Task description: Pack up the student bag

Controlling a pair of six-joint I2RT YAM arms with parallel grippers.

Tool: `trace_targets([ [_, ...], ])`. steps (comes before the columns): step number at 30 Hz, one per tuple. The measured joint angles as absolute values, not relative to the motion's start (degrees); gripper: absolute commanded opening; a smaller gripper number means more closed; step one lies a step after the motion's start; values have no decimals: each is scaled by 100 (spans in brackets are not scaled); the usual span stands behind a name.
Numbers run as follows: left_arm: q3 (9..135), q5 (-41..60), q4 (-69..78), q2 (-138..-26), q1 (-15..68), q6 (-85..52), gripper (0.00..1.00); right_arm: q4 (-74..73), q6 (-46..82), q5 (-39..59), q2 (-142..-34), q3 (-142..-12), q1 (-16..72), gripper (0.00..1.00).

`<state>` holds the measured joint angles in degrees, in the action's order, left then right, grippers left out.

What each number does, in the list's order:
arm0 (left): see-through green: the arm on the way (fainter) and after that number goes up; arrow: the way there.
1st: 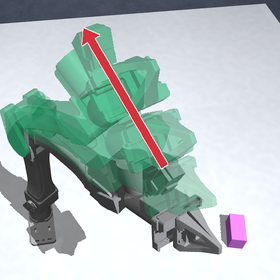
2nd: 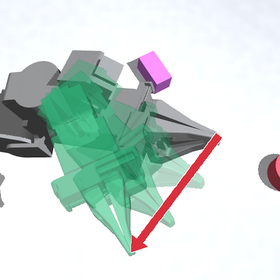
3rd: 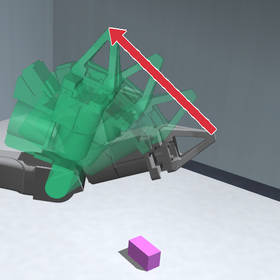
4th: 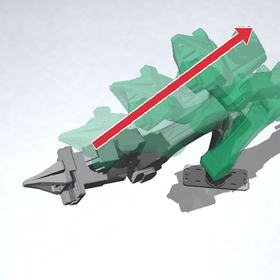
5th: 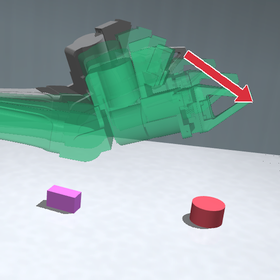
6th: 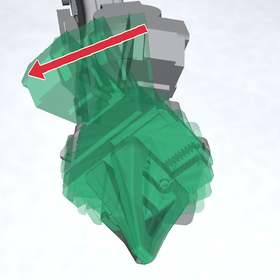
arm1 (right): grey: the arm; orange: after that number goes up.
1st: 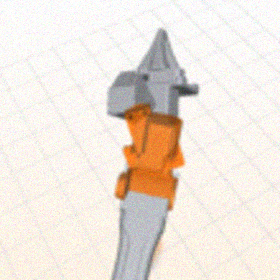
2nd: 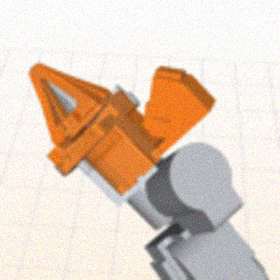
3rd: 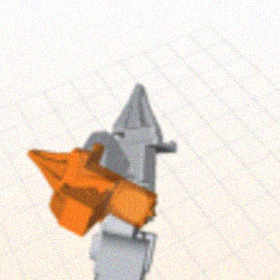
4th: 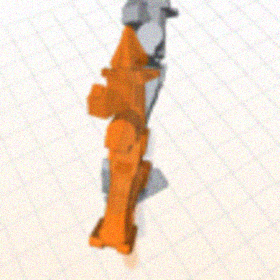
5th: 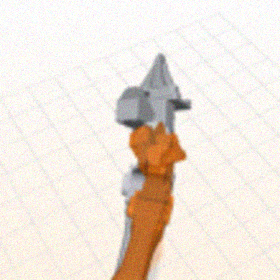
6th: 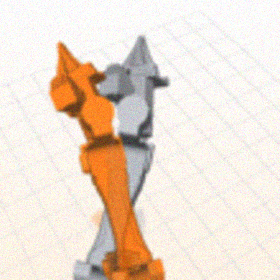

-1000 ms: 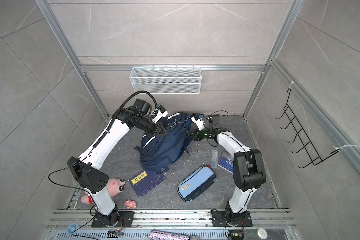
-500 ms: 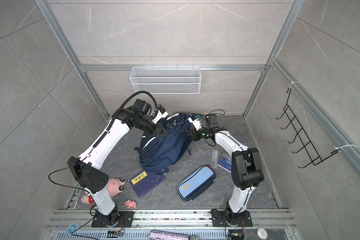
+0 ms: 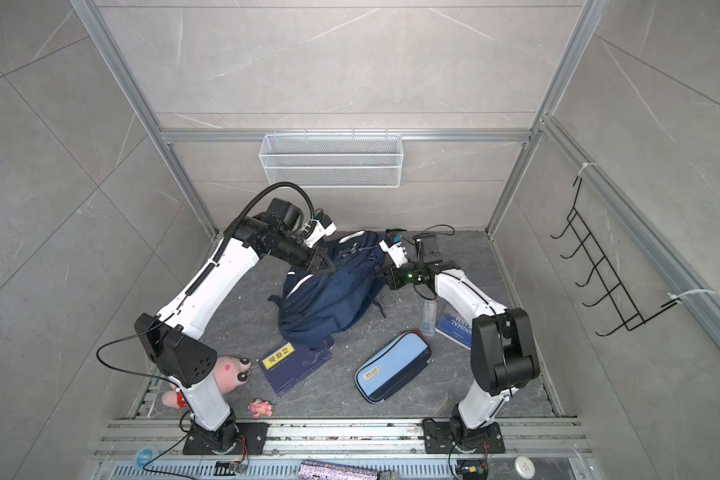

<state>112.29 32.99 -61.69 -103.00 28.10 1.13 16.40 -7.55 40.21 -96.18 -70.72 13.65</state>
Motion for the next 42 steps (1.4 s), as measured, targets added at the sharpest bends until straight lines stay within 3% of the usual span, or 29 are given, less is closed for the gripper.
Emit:
trace_targets([
  [22,10571,2416,-5089,-10256,2731,-1249,0,2591,-1118,3573,-8715,-6764,2423,0],
  [28,10442,2644,-4812,-10254,2722,-1264,0,2471,-856,3339,-8613,-6663,2410,11],
  [33,10235,3114,-4440,-10250,2655,-1186,0,2425,-539,3430,-8615,-6663,2272,27],
  [42,10208,3723,-4482,-10250,2534,-751,0,2401,-403,3636,-8626,-6663,2099,28],
])
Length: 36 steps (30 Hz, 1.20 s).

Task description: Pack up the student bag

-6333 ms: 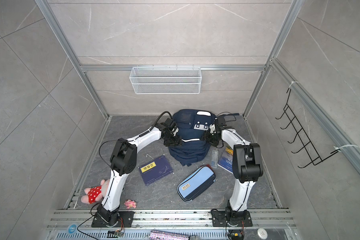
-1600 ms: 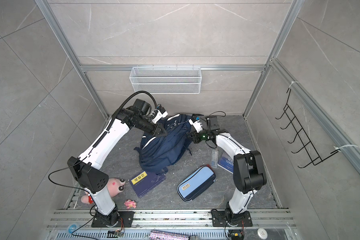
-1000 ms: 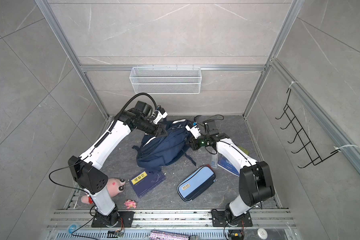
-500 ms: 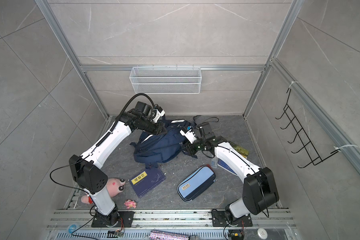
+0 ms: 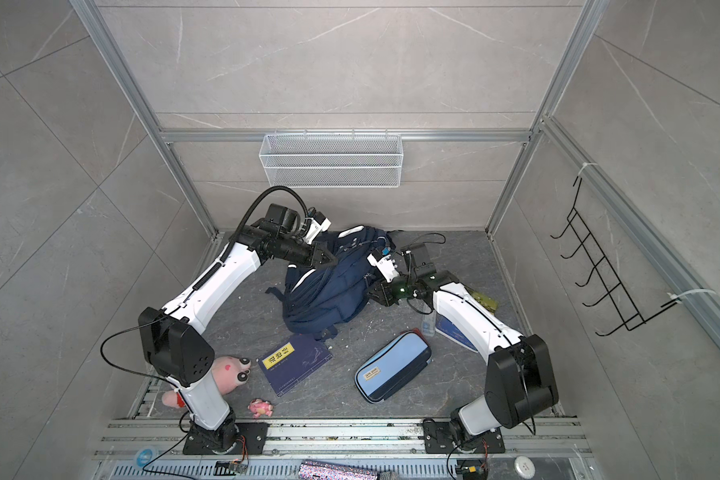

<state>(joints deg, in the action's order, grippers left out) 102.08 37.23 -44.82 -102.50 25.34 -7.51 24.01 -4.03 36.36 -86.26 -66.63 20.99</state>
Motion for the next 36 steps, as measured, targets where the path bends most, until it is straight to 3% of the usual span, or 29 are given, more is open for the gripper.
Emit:
trace_targets([
  [5,10208,3870,-4654,-10248,2539,-593,0,2464,-408,3470,-8611,-6663,2005,34],
  [18,10208,4051,-4840,-10248,2536,-425,0,2862,-858,3734,-8211,-6667,1968,39],
  [36,10208,4233,-4869,-10248,2539,-410,0,2676,-794,3844,-8652,-6858,2003,29],
])
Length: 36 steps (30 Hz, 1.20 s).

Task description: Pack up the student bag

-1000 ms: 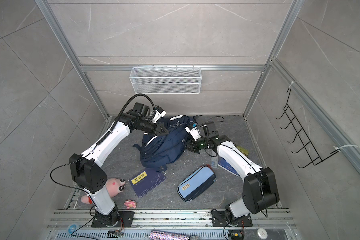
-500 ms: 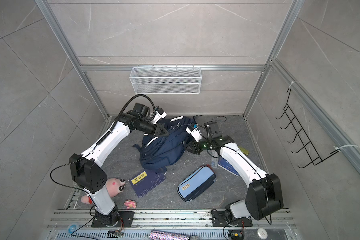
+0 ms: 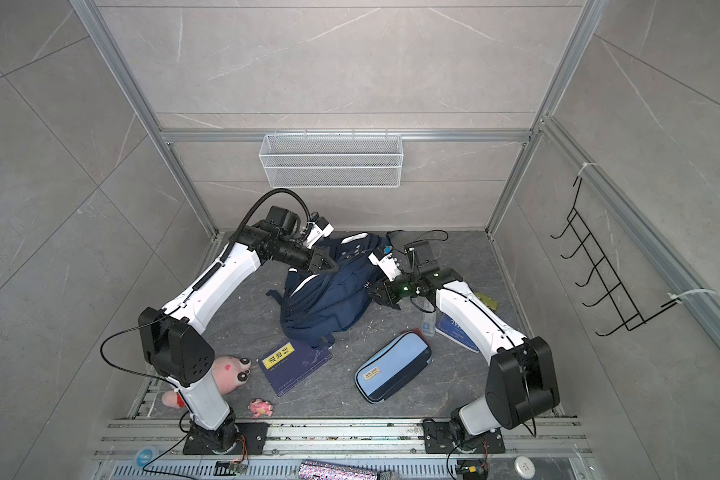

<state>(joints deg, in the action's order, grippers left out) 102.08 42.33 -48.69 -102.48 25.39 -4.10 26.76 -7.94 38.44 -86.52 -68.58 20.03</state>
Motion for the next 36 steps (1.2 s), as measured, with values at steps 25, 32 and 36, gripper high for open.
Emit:
trace_targets([
  [25,10232,4261,-4875,-10256,2536,-414,0,2679,-913,3924,-8973,-7028,2202,15],
  [32,10296,4259,-4910,-10259,2536,-414,0,2711,-952,3782,-8969,-7052,2217,34],
  [36,10309,4261,-4928,-10259,2534,-414,0,2711,-864,3706,-8890,-7013,2211,33],
])
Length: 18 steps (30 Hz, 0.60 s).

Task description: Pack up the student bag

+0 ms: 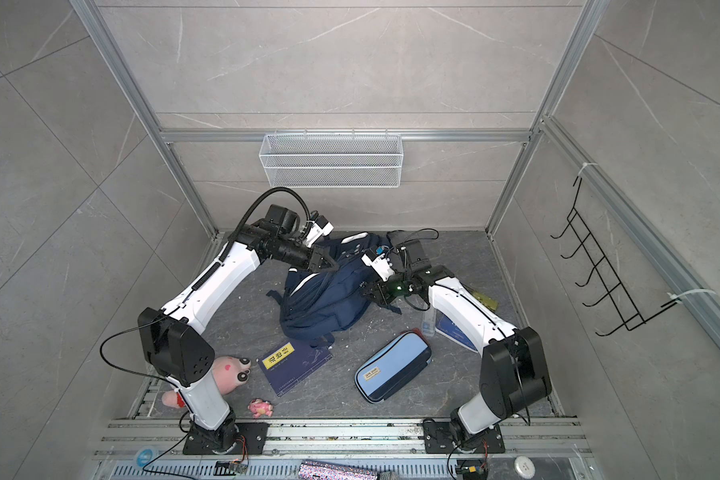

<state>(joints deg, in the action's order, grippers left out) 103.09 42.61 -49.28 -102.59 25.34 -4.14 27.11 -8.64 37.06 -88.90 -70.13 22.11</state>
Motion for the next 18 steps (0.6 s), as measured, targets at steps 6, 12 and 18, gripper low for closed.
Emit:
trace_targets([
  [6,10309,4265,-4928,-10259,2515,-414,0,2703,-705,3691,-8718,-6796,2036,26],
  [12,10309,4307,-4928,-10259,2508,-414,0,2766,-762,3944,-8678,-6816,1949,29],
  [18,10309,4370,-4928,-10259,2497,-414,0,2858,-777,4351,-8678,-6980,2008,39],
])
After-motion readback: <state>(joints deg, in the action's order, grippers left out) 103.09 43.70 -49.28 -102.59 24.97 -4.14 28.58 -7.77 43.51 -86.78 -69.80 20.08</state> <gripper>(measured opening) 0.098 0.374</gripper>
